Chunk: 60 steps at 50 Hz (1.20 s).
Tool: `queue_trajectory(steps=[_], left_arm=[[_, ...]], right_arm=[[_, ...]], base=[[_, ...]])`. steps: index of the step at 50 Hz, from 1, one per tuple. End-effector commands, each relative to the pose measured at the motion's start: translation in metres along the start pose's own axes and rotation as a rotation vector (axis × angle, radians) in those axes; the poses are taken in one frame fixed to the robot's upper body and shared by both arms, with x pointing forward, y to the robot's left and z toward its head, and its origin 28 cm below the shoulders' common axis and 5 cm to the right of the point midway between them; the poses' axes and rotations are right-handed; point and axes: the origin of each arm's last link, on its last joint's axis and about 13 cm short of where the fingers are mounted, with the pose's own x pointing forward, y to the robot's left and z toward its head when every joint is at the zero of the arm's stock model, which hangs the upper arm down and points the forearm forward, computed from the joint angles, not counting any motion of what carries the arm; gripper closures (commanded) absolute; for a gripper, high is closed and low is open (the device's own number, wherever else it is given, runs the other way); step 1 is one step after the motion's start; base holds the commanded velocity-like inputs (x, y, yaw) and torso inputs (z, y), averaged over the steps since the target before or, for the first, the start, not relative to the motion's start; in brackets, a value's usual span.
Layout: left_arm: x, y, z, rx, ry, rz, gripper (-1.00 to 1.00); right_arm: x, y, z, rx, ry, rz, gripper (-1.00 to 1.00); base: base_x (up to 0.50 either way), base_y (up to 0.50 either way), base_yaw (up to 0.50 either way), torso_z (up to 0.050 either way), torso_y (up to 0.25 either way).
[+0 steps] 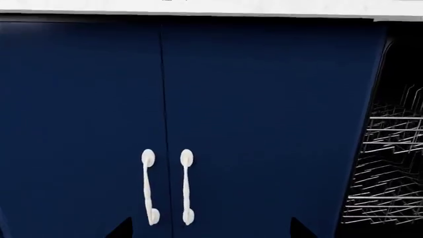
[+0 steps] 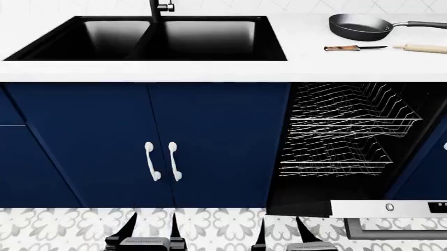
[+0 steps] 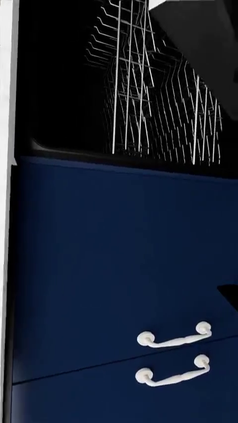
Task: Close the dishwasher door
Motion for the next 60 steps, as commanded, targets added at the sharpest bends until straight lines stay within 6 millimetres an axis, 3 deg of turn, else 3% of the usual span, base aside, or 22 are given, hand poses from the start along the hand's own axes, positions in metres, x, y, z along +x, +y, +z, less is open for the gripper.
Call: queue_trajectory(steps=[1,13,34,60], left_arm=[[-0.017,0.004,-0.031,0.007,0.016,0.014,-1.0],[-0.029,0.007,-0.036,-0.022,0.041,0.012,-1.0],[-0.028,0.006,-0.038,-0.018,0.074,0.026,-1.0],[-0.028,0.006,-0.038,-0.015,0.077,0.023,-1.0]], right_arm=[[-0.018,0.002,-0.03,-0.026,0.024,0.018,-1.0],[-0.029,0.002,-0.034,-0.063,0.033,-0.009,-1.0],[-0.032,0.001,-0.036,-0.057,0.053,-0.031,-1.0],[-0.032,0.001,-0.036,-0.052,0.047,-0.035,-1.0]], base=[[0.0,0.0,0.0,0.0,0.0],[0.0,0.0,0.0,0.0,0.0],[0.0,0.0,0.0,0.0,0.0],[0.0,0.0,0.0,-0.049,0.0]])
